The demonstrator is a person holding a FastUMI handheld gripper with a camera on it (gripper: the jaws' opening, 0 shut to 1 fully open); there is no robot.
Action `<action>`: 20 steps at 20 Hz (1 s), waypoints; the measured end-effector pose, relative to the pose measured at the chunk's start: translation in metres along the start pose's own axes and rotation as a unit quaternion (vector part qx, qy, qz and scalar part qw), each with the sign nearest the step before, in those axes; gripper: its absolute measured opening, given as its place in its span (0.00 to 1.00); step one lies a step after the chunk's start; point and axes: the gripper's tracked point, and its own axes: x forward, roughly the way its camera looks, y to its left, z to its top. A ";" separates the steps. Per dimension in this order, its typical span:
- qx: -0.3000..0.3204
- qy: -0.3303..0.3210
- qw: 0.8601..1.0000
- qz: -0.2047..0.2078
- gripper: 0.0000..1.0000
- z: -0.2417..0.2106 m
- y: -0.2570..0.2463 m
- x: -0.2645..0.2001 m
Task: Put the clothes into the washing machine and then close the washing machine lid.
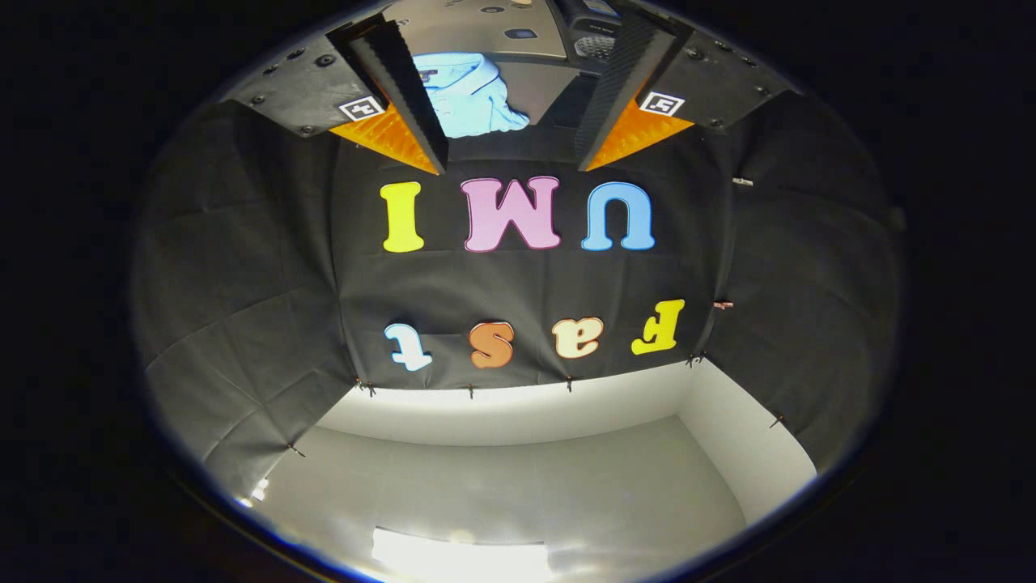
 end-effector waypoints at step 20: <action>-0.004 0.096 0.994 -0.050 0.98 -0.032 -0.052 0.140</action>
